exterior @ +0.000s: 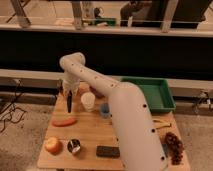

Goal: Wipe red bowl with brush

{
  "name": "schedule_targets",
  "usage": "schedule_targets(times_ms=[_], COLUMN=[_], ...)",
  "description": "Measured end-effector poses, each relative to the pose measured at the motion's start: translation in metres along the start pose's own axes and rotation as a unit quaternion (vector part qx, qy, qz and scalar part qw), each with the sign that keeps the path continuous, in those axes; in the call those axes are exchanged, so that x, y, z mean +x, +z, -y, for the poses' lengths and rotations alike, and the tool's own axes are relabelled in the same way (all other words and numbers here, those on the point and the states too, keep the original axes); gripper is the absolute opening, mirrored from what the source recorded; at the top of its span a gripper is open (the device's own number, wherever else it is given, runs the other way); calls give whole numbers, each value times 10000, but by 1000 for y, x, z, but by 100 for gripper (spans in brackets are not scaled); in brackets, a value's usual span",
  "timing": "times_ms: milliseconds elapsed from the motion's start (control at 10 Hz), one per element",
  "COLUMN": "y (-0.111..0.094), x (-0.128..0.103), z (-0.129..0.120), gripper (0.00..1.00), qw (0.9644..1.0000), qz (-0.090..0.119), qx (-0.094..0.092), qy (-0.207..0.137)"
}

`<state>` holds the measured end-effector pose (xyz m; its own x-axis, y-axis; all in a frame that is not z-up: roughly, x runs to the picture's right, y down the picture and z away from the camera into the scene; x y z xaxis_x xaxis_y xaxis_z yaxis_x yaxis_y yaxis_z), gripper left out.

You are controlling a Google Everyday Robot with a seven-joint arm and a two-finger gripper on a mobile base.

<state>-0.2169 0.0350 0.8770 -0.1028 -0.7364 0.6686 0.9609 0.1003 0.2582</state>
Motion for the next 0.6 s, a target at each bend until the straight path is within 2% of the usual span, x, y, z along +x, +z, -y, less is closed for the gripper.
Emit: schedule_targets(times_ms=[600], y=[-7], x=[-26], z=[-14], gripper=[19], qw=[10000], qz=[-40], qx=[27], qy=[40])
